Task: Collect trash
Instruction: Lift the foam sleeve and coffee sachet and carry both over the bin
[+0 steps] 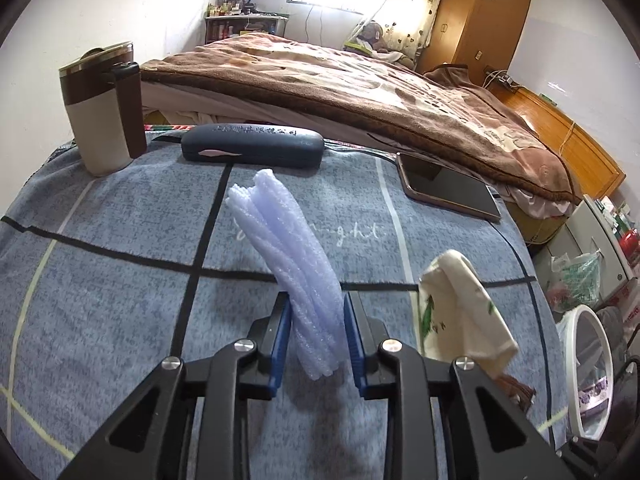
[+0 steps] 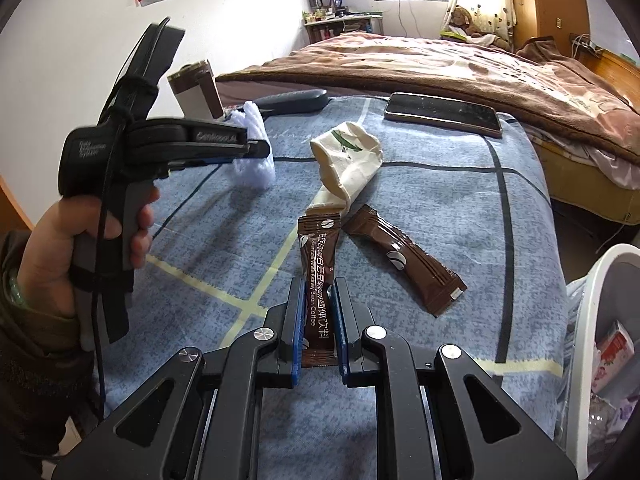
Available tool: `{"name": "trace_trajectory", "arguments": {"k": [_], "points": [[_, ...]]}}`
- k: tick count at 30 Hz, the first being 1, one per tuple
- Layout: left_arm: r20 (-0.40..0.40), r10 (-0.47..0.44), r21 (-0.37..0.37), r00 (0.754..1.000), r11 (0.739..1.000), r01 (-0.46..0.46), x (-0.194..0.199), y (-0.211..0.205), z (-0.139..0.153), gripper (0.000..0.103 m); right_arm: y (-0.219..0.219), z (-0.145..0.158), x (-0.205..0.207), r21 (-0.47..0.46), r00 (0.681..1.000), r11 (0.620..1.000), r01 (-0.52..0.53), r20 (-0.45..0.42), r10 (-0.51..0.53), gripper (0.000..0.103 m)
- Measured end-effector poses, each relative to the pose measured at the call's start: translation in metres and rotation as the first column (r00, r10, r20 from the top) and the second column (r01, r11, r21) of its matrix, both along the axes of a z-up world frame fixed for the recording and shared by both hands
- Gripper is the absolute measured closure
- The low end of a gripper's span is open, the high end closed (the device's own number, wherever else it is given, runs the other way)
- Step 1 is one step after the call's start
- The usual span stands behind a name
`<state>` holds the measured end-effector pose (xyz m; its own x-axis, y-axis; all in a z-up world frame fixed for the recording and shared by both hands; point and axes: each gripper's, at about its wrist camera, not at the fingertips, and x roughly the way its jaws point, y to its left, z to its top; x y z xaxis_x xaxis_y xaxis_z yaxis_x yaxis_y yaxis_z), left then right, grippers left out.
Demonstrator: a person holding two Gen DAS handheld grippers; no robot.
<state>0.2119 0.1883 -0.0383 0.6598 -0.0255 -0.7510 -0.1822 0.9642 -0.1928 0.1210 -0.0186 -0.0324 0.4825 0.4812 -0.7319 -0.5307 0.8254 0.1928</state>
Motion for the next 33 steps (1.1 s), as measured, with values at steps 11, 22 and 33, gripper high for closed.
{"name": "trace_trajectory", "arguments": {"k": [11, 22, 33], "points": [[0.056, -0.036, 0.045, 0.998, 0.998, 0.033, -0.048, -0.015, 0.027, 0.075, -0.016, 0.018, -0.019, 0.028, 0.998, 0.999, 0.046, 0.037, -0.047, 0.087], [0.078, -0.03, 0.03, 0.996, 0.999, 0.028, -0.079, -0.016, 0.033, 0.075, -0.02, 0.009, -0.02, 0.02, 0.997, 0.997, 0.08, -0.005, -0.08, 0.086], [0.072, -0.04, 0.064, 0.997, 0.997, 0.035, -0.094, -0.012, 0.033, 0.075, 0.015, -0.016, 0.004, -0.085, 0.994, 0.993, 0.086, -0.06, -0.092, 0.078]]}}
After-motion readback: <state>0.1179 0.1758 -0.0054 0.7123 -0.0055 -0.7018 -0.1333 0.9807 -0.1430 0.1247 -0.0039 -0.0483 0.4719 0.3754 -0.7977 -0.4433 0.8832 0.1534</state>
